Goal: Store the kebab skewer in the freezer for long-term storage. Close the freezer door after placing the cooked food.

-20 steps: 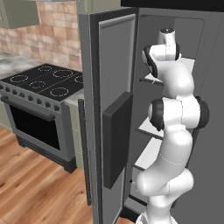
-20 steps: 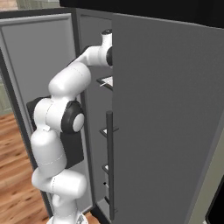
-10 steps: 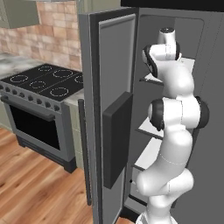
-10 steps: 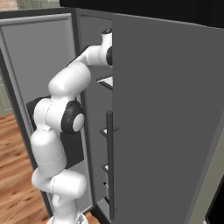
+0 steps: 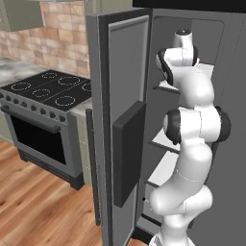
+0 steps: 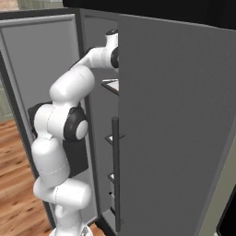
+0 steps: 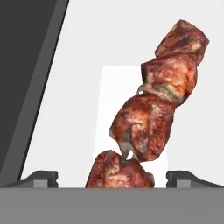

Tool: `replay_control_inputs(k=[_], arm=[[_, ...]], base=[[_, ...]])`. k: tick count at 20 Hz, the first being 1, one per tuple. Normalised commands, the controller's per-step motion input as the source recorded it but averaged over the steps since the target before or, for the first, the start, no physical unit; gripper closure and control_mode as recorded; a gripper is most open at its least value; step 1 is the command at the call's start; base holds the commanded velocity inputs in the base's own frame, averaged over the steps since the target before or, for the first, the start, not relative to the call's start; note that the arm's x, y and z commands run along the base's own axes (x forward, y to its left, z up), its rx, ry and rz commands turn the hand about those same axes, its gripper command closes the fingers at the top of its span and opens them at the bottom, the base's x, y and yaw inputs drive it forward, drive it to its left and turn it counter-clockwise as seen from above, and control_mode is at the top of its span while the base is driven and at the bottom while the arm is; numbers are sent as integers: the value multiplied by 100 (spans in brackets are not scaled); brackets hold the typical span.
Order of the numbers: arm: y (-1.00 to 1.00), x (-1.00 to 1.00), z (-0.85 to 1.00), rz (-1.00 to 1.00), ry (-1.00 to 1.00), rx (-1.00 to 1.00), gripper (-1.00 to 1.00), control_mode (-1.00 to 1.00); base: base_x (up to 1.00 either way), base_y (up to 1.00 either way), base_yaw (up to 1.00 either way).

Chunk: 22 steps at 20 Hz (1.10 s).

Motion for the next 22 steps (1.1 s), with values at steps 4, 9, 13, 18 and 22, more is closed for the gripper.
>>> replay_control_inputs(k=[4, 9, 13, 18, 22], arm=[[4, -36, 0, 0, 0, 0, -100, -100], [3, -49, 1, 0, -1, 0, -100, -100], [31, -47, 11, 0, -3, 0, -100, -100], [46, -36, 12, 0, -2, 0, -100, -100], [31, -50, 6, 0, 0, 0, -100, -100]], base=[[0, 0, 0], [0, 0, 0], [0, 0, 0], [0, 0, 0], [0, 0, 0]])
